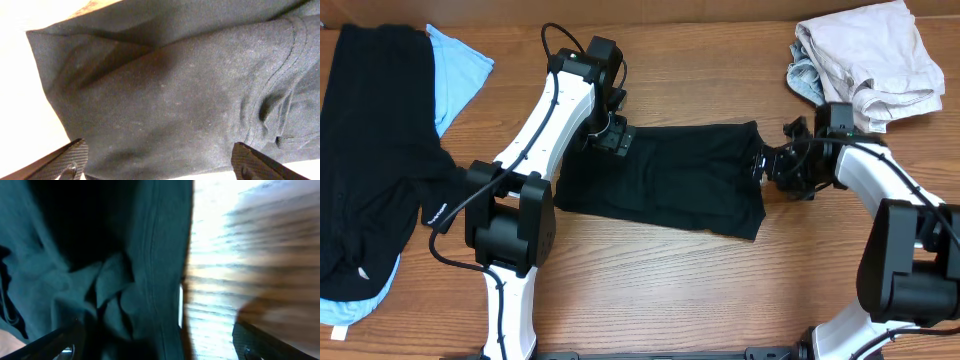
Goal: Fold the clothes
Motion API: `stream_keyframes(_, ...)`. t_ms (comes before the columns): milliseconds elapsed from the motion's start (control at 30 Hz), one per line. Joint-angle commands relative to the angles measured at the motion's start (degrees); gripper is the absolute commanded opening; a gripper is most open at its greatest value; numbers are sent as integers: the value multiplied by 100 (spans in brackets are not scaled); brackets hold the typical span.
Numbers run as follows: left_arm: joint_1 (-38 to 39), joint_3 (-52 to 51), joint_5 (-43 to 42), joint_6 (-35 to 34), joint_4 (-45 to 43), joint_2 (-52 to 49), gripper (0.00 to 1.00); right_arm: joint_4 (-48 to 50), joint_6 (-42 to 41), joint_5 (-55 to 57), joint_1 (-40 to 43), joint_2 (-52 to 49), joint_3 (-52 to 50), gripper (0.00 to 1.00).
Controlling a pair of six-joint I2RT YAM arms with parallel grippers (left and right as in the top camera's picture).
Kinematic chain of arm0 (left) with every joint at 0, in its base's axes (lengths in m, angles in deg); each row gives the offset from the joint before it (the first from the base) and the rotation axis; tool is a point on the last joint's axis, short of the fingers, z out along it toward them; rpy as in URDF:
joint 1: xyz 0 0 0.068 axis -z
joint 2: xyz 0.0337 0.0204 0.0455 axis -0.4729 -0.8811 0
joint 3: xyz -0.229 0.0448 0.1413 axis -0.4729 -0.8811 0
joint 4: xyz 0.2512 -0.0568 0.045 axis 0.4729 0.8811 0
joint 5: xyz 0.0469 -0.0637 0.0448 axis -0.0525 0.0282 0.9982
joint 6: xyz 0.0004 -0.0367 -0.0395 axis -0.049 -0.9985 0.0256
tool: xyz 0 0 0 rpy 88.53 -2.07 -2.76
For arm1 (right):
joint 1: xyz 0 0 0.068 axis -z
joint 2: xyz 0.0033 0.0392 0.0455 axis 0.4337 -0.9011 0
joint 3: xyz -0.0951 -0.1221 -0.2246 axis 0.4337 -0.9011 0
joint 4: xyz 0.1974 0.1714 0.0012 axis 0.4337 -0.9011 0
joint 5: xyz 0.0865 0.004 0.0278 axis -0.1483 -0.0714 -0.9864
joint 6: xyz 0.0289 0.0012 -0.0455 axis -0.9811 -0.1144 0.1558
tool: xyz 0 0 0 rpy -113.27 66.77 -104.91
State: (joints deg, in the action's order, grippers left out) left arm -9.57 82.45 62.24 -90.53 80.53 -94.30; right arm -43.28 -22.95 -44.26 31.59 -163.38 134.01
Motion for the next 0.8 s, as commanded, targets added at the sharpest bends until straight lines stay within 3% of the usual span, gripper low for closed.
stream_keyframes(0,0,-17,-7,4,35,39,95,313,13,-544,-20,-55,-234,97)
stream_keyframes(400,0,-17,-7,4,48,39,96,787,-42,-955,-35,-227,-505,89)
stream_keyframes(700,0,-17,-2,7,48,39,96,1182,-247,-1325,-640,-588,-538,77)
stream_keyframes(767,0,-17,0,7,63,39,96,1325,-374,-1322,-789,-601,-538,69)
